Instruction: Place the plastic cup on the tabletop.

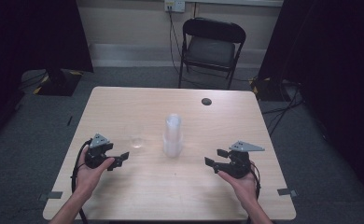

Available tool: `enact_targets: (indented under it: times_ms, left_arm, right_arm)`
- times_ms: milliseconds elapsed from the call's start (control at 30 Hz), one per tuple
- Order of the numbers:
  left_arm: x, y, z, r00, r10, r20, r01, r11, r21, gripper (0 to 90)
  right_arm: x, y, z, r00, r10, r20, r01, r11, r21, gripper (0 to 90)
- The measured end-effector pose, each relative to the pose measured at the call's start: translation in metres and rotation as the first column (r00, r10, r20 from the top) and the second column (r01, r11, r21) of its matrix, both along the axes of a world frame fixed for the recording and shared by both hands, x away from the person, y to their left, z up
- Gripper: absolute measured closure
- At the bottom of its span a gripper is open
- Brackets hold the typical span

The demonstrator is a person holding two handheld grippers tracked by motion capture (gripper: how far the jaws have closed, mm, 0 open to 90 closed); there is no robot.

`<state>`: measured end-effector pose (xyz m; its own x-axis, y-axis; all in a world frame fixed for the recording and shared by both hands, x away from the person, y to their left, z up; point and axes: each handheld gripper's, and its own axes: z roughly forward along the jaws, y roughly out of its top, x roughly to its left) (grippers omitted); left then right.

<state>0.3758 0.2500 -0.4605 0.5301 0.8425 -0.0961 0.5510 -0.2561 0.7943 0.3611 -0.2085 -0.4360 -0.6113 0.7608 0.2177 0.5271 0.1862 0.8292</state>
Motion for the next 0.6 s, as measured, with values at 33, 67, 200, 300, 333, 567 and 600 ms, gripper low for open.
enact_targets:
  times_ms: [33, 67, 200, 300, 333, 567, 600]
  left_arm:
    - [-0.003, -0.001, 0.001, 0.9999, -0.010, 0.004, 0.010, 0.9999, 0.007, 19.5]
    - [-0.006, -0.003, 0.003, 0.9998, -0.017, 0.007, 0.017, 0.9997, 0.017, 19.5]
    - [-0.021, -0.007, 0.007, 0.9989, -0.047, 0.001, 0.047, 0.9989, 0.001, 19.5]
    - [-0.030, -0.007, 0.004, 0.9978, -0.061, -0.025, 0.061, 0.9981, -0.012, 19.5]
    - [-0.034, -0.007, 0.001, 0.9985, -0.048, -0.027, 0.047, 0.9987, -0.018, 19.5]
    - [-0.061, -0.009, -0.002, 0.9974, -0.057, -0.044, 0.057, 0.9984, -0.001, 19.2]
    - [-0.065, -0.009, -0.003, 0.9977, -0.058, -0.036, 0.058, 0.9983, -0.010, 19.1]
  right_arm:
    - [-0.001, -0.003, -0.002, 1.0000, -0.003, -0.003, 0.003, 1.000, 0.002, 31.1]
    - [-0.002, -0.005, -0.003, 0.9999, -0.008, -0.008, 0.008, 1.000, -0.002, 30.8]
    - [-0.006, -0.014, -0.005, 0.9995, -0.023, -0.020, 0.023, 1.000, -0.004, 28.4]
    - [-0.008, -0.019, -0.006, 0.9993, -0.030, -0.021, 0.030, 1.000, -0.008, 28.2]
    - [-0.009, -0.021, -0.006, 0.9991, -0.034, -0.025, 0.033, 0.999, -0.012, 27.6]
    - [-0.014, -0.032, -0.017, 0.9953, -0.075, -0.061, 0.075, 0.997, -0.012, 26.7]
    - [-0.015, -0.033, -0.017, 0.9951, -0.081, -0.057, 0.080, 0.997, -0.012, 26.7]
